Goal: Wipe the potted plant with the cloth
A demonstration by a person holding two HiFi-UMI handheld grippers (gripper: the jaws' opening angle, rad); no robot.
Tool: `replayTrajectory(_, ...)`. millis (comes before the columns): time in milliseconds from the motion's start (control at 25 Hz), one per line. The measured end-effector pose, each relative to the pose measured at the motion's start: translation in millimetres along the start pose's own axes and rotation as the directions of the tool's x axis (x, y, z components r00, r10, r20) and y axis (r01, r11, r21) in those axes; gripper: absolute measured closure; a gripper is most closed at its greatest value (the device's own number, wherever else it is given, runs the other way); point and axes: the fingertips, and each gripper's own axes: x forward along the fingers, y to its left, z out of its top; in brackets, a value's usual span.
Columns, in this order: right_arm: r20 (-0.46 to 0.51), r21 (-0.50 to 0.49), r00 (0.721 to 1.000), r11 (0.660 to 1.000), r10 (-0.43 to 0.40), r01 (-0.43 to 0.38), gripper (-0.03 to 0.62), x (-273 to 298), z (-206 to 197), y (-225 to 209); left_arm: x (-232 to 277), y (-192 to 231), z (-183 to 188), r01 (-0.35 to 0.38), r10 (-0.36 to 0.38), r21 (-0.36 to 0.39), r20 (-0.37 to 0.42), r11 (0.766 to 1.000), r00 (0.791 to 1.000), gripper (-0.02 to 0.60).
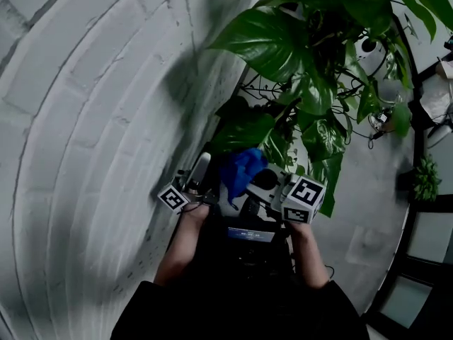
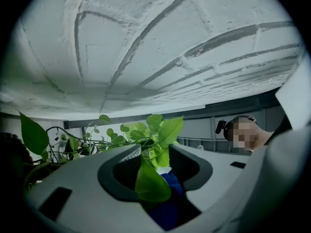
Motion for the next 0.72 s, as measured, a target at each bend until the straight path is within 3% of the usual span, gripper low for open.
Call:
replayTrajectory(80, 0.084, -0.041, 0.995, 0.998, -0.049, 0.052, 0.487, -21.7, 32.4, -7.4, 0.0, 1.5, 1.6, -0.001, 0.001, -0.002, 0.006, 1.000, 1.000, 0.377)
replayTrajectory(160, 0.168, -0.114, 0.974, 0.978, -0.155, 0.175, 0.487, -44.8, 67.8, -24.5, 0.0, 2.3, 2.5, -0.002, 0.002, -0.005, 0.010, 1.000, 1.000, 0.377)
replayTrajectory(280, 0.245, -0.212, 0.901, 0.887, -0.359, 0.411, 0.487, -70.4, 106.6, -63.7, 0.9, 2.8, 3.1, -0.001, 0.001, -0.007, 0.012, 1.000, 1.000, 0.377)
replayTrajectory(360, 0.255, -0.239, 0.864, 0.837, -0.434, 0.491, 0.487, -72.7, 117.0, -89.3, 1.3, 2.3, 2.8, 0.002, -0.002, -0.012, 0.017, 1.000, 1.000, 0.377)
replayTrajectory(480, 0.199, -0.258, 0.860, 0.821, -0.470, 0.509, 0.487, -53.1, 110.8, -119.8, 1.8, 0.4, 2.2, 0.012, -0.012, -0.019, 0.027, 1.000, 1.000, 0.377)
replayTrajectory(720, 0.046, -0.234, 0.915, 0.886, -0.402, 0.401, 0.487, 4.1, 78.5, -133.4, 3.0, -4.6, 3.0, 0.039, -0.038, -0.037, 0.039, 0.999, 0.999, 0.377)
